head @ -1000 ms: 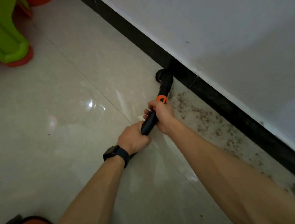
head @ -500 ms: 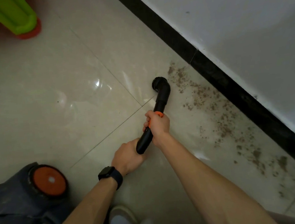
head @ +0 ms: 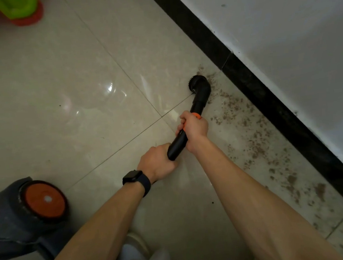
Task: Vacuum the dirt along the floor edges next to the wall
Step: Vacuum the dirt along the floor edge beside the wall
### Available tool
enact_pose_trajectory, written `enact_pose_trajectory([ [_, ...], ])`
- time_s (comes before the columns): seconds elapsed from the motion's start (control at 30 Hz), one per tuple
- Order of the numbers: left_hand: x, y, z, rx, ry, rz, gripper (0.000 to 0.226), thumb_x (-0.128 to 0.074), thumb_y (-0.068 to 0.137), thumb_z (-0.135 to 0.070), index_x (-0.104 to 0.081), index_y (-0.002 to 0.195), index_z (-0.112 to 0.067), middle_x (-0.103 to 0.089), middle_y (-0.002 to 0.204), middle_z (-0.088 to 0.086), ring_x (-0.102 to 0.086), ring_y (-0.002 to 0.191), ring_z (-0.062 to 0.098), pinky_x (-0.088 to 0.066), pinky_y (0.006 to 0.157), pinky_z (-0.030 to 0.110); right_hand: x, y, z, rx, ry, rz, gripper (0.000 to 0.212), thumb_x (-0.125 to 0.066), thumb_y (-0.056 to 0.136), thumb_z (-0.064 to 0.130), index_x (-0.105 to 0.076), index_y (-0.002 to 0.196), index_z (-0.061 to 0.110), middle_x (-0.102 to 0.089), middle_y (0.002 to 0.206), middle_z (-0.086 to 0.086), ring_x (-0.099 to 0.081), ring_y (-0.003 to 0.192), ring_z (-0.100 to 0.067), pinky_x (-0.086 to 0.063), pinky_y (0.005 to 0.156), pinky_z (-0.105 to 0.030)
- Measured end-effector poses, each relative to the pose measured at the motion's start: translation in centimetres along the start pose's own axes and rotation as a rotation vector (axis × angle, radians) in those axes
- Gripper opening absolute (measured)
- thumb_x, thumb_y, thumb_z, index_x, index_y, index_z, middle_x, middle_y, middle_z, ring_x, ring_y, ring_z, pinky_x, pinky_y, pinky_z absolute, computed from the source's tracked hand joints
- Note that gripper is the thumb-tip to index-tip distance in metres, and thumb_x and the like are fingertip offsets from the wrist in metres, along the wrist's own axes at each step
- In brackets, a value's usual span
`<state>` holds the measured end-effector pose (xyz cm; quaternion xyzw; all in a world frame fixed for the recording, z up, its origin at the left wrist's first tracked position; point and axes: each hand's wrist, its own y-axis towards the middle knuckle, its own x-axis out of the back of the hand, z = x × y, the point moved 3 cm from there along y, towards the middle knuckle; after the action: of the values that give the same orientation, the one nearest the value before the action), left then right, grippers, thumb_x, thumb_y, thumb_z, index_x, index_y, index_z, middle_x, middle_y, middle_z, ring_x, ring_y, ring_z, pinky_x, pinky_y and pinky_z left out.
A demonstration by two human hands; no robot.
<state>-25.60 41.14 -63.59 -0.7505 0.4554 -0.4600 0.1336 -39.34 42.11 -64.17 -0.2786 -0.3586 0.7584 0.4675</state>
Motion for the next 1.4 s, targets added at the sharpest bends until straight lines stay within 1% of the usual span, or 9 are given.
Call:
enact_pose_trajectory([
  [0.07,0.0,0.4,-0.3,-0.008,-0.001,-0.001,0.012,-0.062,0.077,-0.028,-0.05,0.079,-0.029,-0.064,0.078,0.0,-0.061,0.069,0.021,-0.051,0.063,0.033,0.0,0.4,0.4,0.006,-0.008,-0.001,0.017,-0.063,0.084,0.0,-0.055,0.074,0.01,-0.049,0.051,0.001,-0.044,0.042,-0.013,-0.043,0.045,-0.028],
  [0.2,0.4,1.6,-0.6,-0.028,-0.016,-0.003,0.014,-0.063,0.078,-0.026,-0.05,0.079,-0.03,-0.063,0.078,0.0,-0.06,0.068,0.019,-0.045,0.058,0.029,-0.4,1.0,1.3,0.017,-0.019,-0.007,0.018,-0.063,0.084,-0.001,-0.054,0.073,0.01,-0.05,0.052,0.001,-0.045,0.043,-0.014,-0.044,0.045,-0.028],
  [0.3,0.5,2.5,-0.9,-0.042,-0.048,0.002,0.013,-0.064,0.076,-0.029,-0.053,0.082,-0.029,-0.064,0.078,0.0,-0.062,0.068,0.02,-0.054,0.064,0.035,-0.7,1.6,2.1,0.024,-0.033,-0.011,0.018,-0.063,0.084,-0.001,-0.054,0.073,0.01,-0.05,0.05,0.001,-0.045,0.041,-0.013,-0.044,0.045,-0.028],
  [0.4,0.8,3.3,-1.3,-0.052,-0.066,0.014,0.012,-0.064,0.076,-0.029,-0.054,0.083,-0.029,-0.064,0.077,-0.001,-0.062,0.069,0.02,-0.055,0.067,0.037,-0.7,2.1,2.7,0.034,-0.041,-0.023,0.018,-0.062,0.085,-0.001,-0.054,0.073,0.01,-0.05,0.049,0.002,-0.045,0.041,-0.013,-0.044,0.046,-0.028],
  [0.63,1.8,5.1,-2.7,-0.043,-0.193,0.021,0.018,-0.064,0.069,-0.023,-0.047,0.069,-0.025,-0.062,0.072,0.004,-0.06,0.065,0.027,-0.042,0.057,0.03,-1.8,3.6,5.2,0.068,-0.112,-0.036,0.018,-0.063,0.084,-0.002,-0.054,0.074,0.009,-0.05,0.049,0.0,-0.047,0.041,-0.013,-0.045,0.045,-0.026],
  [0.8,2.7,6.8,-4.0,-0.022,-0.336,0.023,0.023,-0.068,0.068,-0.013,-0.047,0.066,-0.023,-0.057,0.064,-0.001,-0.053,0.051,0.017,-0.039,0.049,0.023,-3.0,5.2,7.0,0.099,-0.19,-0.06,0.021,-0.065,0.087,0.002,-0.053,0.073,0.01,-0.05,0.044,0.001,-0.046,0.038,-0.014,-0.044,0.047,-0.028],
  [1.1,3.5,8.7,-4.3,-0.012,-0.476,0.069,0.019,-0.071,0.064,-0.009,-0.053,0.068,-0.015,-0.061,0.059,0.006,-0.056,0.047,0.022,-0.047,0.051,0.029,-4.4,6.9,8.3,0.154,-0.247,-0.068,0.014,-0.07,0.09,0.009,-0.057,0.087,0.008,-0.054,0.06,-0.004,-0.05,0.04,-0.015,-0.047,0.045,-0.027],
  [1.27,3.4,7.3,-3.5,0.019,-0.49,0.072,0.019,-0.07,0.063,-0.009,-0.053,0.069,-0.015,-0.062,0.06,0.006,-0.057,0.051,0.023,-0.048,0.054,0.032,-4.1,5.7,7.1,0.131,-0.115,0.042,0.03,-0.071,0.091,0.007,-0.059,0.118,0.002,-0.057,0.062,-0.004,-0.055,0.044,-0.015,-0.052,0.047,-0.029],
  [1.4,2.9,3.8,-0.9,0.054,-0.394,0.068,0.019,-0.068,0.058,-0.015,-0.054,0.07,-0.018,-0.065,0.064,0.004,-0.06,0.051,0.02,-0.049,0.052,0.032,-3.5,3.2,3.2,0.087,-0.033,0.038,0.026,-0.072,0.09,0.006,-0.053,0.108,0.007,-0.054,0.061,-0.003,-0.052,0.042,-0.016,-0.051,0.047,-0.03],
])
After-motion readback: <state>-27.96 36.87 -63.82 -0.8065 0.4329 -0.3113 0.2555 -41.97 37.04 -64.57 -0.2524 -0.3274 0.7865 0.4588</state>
